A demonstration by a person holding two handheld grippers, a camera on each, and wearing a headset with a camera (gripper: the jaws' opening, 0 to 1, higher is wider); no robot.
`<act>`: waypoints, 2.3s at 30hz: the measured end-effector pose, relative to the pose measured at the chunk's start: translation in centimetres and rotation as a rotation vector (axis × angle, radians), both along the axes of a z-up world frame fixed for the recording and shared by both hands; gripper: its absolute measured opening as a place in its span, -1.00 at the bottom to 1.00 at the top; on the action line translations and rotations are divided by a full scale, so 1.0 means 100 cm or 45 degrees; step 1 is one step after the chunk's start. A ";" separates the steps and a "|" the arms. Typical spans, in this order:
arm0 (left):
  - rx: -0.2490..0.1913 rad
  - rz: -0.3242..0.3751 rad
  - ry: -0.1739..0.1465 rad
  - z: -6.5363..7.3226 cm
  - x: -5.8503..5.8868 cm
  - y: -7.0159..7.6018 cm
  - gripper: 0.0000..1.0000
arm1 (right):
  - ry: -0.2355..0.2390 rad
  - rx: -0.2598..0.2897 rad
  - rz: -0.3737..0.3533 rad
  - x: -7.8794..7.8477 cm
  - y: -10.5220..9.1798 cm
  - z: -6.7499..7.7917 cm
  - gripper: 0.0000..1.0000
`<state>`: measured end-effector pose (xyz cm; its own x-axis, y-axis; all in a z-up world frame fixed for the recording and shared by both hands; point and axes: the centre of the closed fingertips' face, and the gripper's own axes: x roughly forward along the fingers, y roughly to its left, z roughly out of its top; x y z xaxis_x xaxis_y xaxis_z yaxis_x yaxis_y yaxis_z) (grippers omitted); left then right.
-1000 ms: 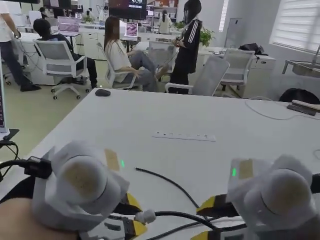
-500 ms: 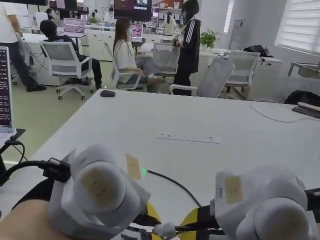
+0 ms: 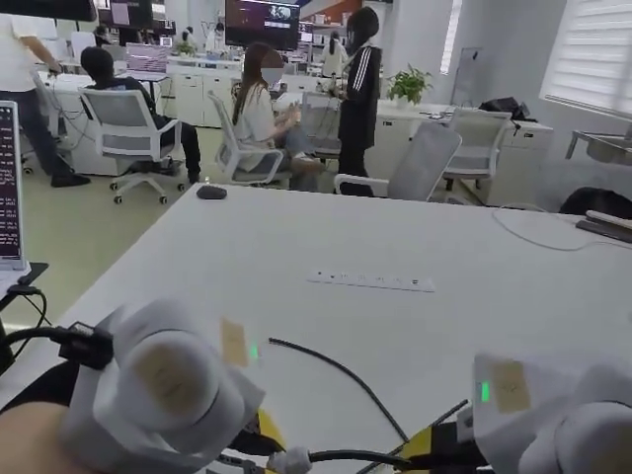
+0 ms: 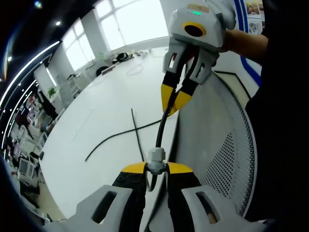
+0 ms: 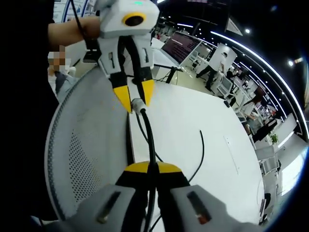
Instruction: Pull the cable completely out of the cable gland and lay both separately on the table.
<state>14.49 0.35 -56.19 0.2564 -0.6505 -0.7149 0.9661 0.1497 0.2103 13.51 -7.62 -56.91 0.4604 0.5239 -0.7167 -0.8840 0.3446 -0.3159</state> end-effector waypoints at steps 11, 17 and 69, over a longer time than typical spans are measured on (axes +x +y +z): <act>0.021 0.044 0.008 -0.005 0.008 0.013 -0.69 | 0.045 -0.033 -0.111 0.000 -0.034 -0.018 -0.96; 0.024 0.060 0.011 -0.006 0.012 0.017 -0.69 | 0.078 -0.047 -0.165 0.000 -0.050 -0.027 -0.96; 0.049 -0.025 -0.047 0.005 0.007 0.010 -0.68 | -0.076 0.013 0.030 0.008 0.008 0.005 -0.95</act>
<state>15.23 1.38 -55.66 0.2705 -0.6280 -0.7297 0.9603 0.1220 0.2509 14.36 -6.79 -56.45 0.4894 0.5421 -0.6831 -0.8717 0.3275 -0.3646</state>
